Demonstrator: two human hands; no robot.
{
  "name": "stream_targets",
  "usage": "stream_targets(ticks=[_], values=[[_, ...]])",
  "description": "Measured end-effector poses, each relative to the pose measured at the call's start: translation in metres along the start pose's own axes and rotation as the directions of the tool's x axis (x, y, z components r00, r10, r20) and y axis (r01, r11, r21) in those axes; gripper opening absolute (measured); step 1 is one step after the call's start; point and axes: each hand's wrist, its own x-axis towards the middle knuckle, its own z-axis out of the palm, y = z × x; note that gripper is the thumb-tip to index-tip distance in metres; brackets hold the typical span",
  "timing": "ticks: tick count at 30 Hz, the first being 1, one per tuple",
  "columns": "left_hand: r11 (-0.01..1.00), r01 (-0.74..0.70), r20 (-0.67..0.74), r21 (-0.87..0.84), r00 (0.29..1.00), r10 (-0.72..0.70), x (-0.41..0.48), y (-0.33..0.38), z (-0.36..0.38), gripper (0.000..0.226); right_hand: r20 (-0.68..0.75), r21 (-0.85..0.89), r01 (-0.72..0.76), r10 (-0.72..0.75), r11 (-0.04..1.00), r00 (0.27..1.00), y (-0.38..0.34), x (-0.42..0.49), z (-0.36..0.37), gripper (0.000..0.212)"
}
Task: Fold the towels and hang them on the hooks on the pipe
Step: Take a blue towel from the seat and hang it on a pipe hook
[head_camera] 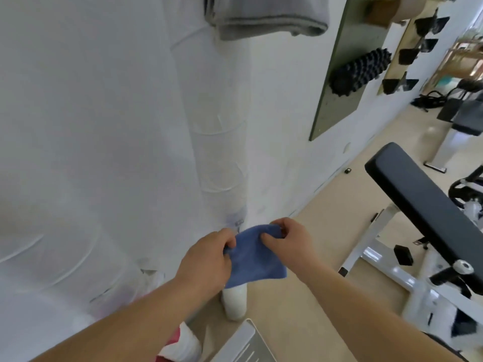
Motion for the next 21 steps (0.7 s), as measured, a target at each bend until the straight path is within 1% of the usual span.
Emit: stream_targets(ticks=[4, 7, 9, 11, 14, 16, 17, 18, 19, 21], values=[[0.994, -0.007, -0.017, 0.113, 1.000, 0.009, 0.036, -0.016, 0.019, 0.023, 0.007, 0.022, -0.037, 0.036, 0.999, 0.999, 0.008, 0.038, 0.019, 0.012], [0.994, 0.061, 0.005, 0.094, 0.998, -0.062, 0.057, -0.026, 0.032, 0.032, 0.010, 0.010, -0.025, 0.025, 1.000, 1.000, 0.015, 0.057, 0.030, 0.008], [0.988, 0.060, 0.029, 0.144, 0.998, -0.064, 0.064, -0.028, 0.038, 0.037, 0.019, -0.006, -0.027, 0.027, 1.000, 0.999, 0.021, 0.068, 0.036, 0.006], [0.979, 0.047, 0.036, 0.199, 0.998, -0.056, 0.065, -0.027, 0.044, 0.037, 0.036, -0.041, -0.044, 0.046, 0.998, 0.998, 0.029, 0.078, 0.042, 0.006], [0.973, 0.048, -0.023, 0.227, 0.999, -0.044, 0.064, -0.027, 0.055, 0.032, 0.084, -0.120, -0.060, 0.071, 0.991, 0.994, 0.038, 0.088, 0.050, 0.015], [0.973, 0.069, -0.079, 0.219, 0.995, -0.053, 0.064, -0.023, 0.062, 0.033, 0.084, -0.179, -0.060, 0.076, 0.982, 0.994, 0.040, 0.091, 0.049, 0.029], [0.976, 0.083, -0.099, 0.199, 0.993, -0.064, 0.064, -0.022, 0.065, 0.035, 0.057, -0.245, -0.019, 0.034, 0.969, 0.998, 0.040, 0.092, 0.047, 0.036], [0.978, 0.100, -0.110, 0.184, 0.991, -0.080, 0.063, -0.020, 0.067, 0.038, 0.040, -0.320, 0.053, -0.043, 0.946, 0.998, 0.040, 0.093, 0.045, 0.039], [0.976, 0.100, -0.117, 0.193, 0.990, -0.079, 0.061, -0.020, 0.070, 0.039, 0.057, -0.370, 0.149, -0.137, 0.917, 0.989, 0.038, 0.093, 0.044, 0.036], [0.956, 0.067, -0.158, 0.286, 0.987, -0.022, 0.059, -0.023, 0.077, 0.036, 0.184, -0.371, 0.353, -0.305, 0.859, 0.934, 0.034, 0.092, 0.043, 0.029]])
